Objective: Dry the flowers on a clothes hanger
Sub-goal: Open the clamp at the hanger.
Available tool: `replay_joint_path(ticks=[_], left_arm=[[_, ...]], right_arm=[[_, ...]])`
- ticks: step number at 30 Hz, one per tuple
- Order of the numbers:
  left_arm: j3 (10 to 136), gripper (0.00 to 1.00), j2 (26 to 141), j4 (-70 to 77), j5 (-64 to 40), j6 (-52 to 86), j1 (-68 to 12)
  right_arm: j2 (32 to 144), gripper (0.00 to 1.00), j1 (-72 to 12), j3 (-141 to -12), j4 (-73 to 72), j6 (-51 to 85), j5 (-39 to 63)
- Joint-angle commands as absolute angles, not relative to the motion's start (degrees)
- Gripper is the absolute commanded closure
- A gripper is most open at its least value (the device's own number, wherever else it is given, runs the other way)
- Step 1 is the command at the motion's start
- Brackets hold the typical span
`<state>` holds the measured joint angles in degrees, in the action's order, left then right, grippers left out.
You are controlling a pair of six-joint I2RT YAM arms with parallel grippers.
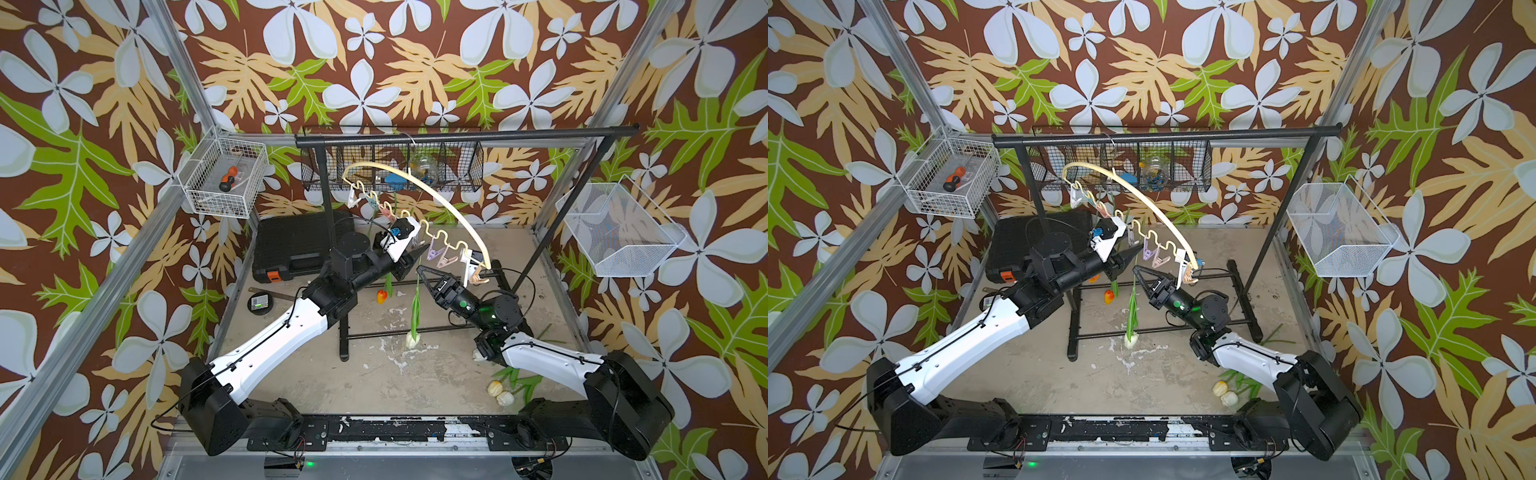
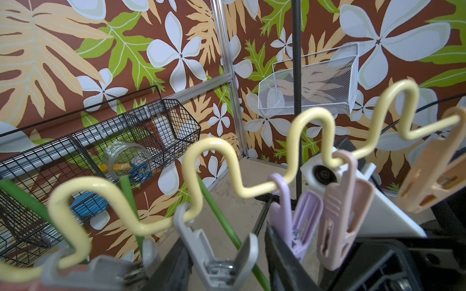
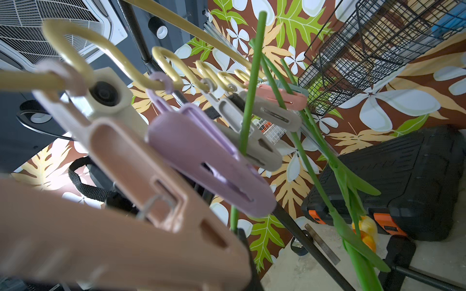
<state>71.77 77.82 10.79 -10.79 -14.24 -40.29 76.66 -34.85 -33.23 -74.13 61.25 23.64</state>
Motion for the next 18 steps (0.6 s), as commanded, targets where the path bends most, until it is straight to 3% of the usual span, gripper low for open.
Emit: replay_joint_path(ticks=[1,13,18], left_arm=[[72.64,0.56,78.15,10.5,-10.9,-15.12,-40.34],[73.73,0.74,78.83,10.02,-12.73,-14.3,-40.33],[74.1,0.76,79.18,11.73,-13.78,-11.28,-40.33]], right_arm=[[76.33,1.0,-34.72,-33.7,-74.85,60.91,23.99],[76.03,1.0,-33.93,-33.07,-75.15,61.34,24.3],[76.11,1.0,-33.76,-32.36,-75.4,62.07,23.53]])
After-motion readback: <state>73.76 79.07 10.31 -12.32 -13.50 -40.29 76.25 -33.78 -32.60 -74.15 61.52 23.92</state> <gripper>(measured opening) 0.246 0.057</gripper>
